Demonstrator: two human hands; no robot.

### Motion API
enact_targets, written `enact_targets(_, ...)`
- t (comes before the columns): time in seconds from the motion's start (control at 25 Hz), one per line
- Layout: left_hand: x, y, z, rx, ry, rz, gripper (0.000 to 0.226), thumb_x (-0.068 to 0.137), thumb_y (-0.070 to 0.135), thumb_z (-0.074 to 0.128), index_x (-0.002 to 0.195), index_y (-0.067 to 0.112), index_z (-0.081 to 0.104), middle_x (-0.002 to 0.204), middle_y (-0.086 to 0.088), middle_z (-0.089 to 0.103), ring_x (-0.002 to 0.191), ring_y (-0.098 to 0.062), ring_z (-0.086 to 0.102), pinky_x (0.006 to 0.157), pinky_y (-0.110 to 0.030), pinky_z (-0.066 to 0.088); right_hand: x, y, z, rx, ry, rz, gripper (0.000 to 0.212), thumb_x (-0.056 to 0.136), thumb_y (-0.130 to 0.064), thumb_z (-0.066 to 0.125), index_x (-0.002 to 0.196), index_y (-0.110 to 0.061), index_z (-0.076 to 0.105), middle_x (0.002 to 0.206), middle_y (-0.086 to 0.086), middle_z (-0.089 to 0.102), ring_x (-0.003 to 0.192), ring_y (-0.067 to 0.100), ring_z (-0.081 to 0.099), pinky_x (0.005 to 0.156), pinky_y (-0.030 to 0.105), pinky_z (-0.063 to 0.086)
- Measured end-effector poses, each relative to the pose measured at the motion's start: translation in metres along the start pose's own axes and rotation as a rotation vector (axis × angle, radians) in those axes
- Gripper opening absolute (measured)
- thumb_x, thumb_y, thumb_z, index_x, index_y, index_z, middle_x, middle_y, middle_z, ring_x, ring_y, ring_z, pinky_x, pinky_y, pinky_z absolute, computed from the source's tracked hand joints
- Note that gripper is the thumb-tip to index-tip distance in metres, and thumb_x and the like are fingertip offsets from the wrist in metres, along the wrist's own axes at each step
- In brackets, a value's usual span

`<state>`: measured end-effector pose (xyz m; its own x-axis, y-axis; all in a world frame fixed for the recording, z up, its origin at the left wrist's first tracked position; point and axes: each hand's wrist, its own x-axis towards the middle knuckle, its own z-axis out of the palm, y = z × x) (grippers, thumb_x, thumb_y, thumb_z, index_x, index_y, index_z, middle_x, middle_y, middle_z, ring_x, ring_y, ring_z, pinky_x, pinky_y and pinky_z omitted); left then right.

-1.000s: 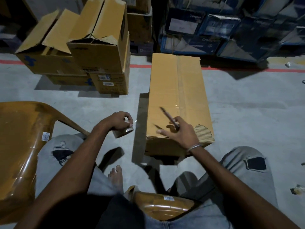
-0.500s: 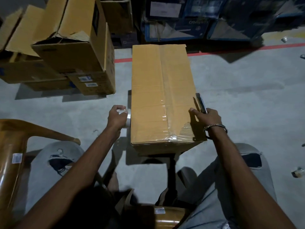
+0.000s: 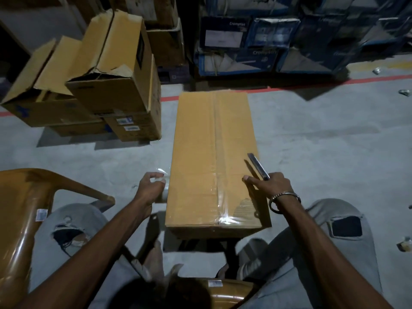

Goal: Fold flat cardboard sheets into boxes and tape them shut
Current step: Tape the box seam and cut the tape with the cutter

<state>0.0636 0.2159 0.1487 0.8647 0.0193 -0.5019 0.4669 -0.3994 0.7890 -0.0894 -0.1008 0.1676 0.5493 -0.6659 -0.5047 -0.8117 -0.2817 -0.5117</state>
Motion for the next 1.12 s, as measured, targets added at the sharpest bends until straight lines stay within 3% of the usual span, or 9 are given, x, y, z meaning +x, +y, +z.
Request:
enact_targets(0.24, -0.034, -0.033, -0.012, 0.063, -0.026, -0.032, 0.015, 0.099, 0.008, 0.059, 0.113, 0.012, 0.065, 0.111, -0.013, 0.064, 0.082, -0.016, 0.054, 0.066, -0.028, 0.043, -0.026, 0.016, 0.008, -0.214, -0.123, 0.028, 0.073, 0.074, -0.073, 0.076, 0.107, -0.009, 0.061, 0.099, 0.01, 0.065, 0.087, 0.027, 0.064, 0.063, 0.03, 0.049)
enact_targets(0.4, -0.053, -0.02, -0.01, 0.127, 0.043, 0.104, 0.015, 0.099, 0.006, 0.058, 0.111, 0.014, 0.064, 0.093, -0.004, 0.064, 0.074, -0.022, 0.061, 0.067, -0.038, 0.057, -0.038, 0.005, -0.001, -0.257, 0.0, -0.004, 0.063, 0.076, -0.07, 0.077, 0.1, -0.014, 0.059, 0.094, 0.007, 0.065, 0.084, 0.026, 0.065, 0.073, 0.036, 0.056)
enact_targets(0.48, -0.059, -0.006, -0.015, 0.127, 0.118, 0.222, 0.014, 0.099, 0.009, 0.06, 0.106, 0.02, 0.064, 0.096, 0.003, 0.065, 0.083, -0.027, 0.067, 0.076, -0.047, 0.062, -0.045, -0.009, -0.011, -0.243, 0.092, -0.108, 0.054, 0.082, -0.064, 0.075, 0.102, -0.016, 0.061, 0.09, 0.004, 0.064, 0.081, 0.024, 0.063, 0.066, 0.032, 0.052)
enact_targets(0.56, -0.069, 0.016, -0.018, 0.095, 0.111, 0.282, 0.015, 0.099, 0.01, 0.061, 0.105, 0.023, 0.065, 0.103, 0.002, 0.067, 0.092, -0.027, 0.067, 0.075, -0.042, 0.061, -0.051, -0.029, -0.018, -0.102, 0.092, -0.232, 0.045, 0.084, -0.058, 0.076, 0.103, -0.018, 0.066, 0.09, 0.002, 0.068, 0.081, 0.021, 0.063, 0.066, 0.03, 0.048)
enact_targets(0.64, -0.08, 0.045, -0.014, 0.075, -0.015, 0.313, 0.016, 0.099, 0.01, 0.063, 0.106, 0.024, 0.067, 0.112, -0.004, 0.067, 0.096, -0.025, 0.066, 0.071, -0.035, 0.057, -0.06, -0.055, -0.023, 0.14, -0.03, -0.333, 0.042, 0.083, -0.056, 0.08, 0.105, -0.021, 0.072, 0.091, -0.005, 0.07, 0.08, 0.012, 0.063, 0.065, 0.027, 0.047)
enact_targets(0.72, -0.093, 0.075, -0.009, 0.122, -0.201, 0.379, 0.017, 0.1, 0.012, 0.064, 0.109, 0.026, 0.068, 0.115, -0.004, 0.067, 0.102, -0.024, 0.066, 0.077, -0.041, 0.059, -0.071, -0.083, -0.027, 0.319, -0.193, -0.401, 0.042, 0.081, -0.055, 0.082, 0.109, -0.024, 0.075, 0.09, -0.011, 0.071, 0.069, 0.001, 0.057, 0.056, 0.021, 0.042)
enact_targets(0.88, -0.101, 0.105, 0.003, 0.184, -0.474, 0.47, 0.021, 0.102, 0.017, 0.063, 0.117, 0.031, 0.067, 0.12, 0.001, 0.068, 0.106, -0.019, 0.068, 0.086, -0.041, 0.062, -0.064, -0.116, -0.024, 0.431, -0.402, -0.462, 0.046, 0.084, -0.043, 0.083, 0.125, -0.025, 0.07, 0.079, -0.014, 0.071, 0.046, -0.001, 0.047, 0.046, 0.02, 0.034)
enact_targets(1.0, -0.092, 0.11, 0.019, 0.154, -0.548, 0.425, 0.017, 0.103, 0.02, 0.062, 0.118, 0.028, 0.065, 0.12, 0.0, 0.071, 0.108, -0.022, 0.07, 0.089, -0.049, 0.06, -0.05, -0.117, -0.019, 0.518, -0.433, -0.448, 0.039, 0.085, -0.022, 0.085, 0.121, -0.013, 0.073, 0.091, -0.012, 0.075, 0.045, -0.001, 0.05, 0.045, 0.011, 0.036)
enact_targets(1.12, -0.076, 0.117, 0.036, 0.152, -0.627, 0.404, 0.015, 0.104, 0.017, 0.061, 0.12, 0.017, 0.062, 0.126, 0.001, 0.071, 0.112, -0.018, 0.069, 0.091, -0.042, 0.058, -0.036, -0.119, -0.018, 0.51, -0.39, -0.435, 0.033, 0.082, -0.011, 0.086, 0.113, -0.011, 0.076, 0.106, 0.002, 0.079, 0.053, -0.005, 0.061, 0.046, 0.007, 0.041)
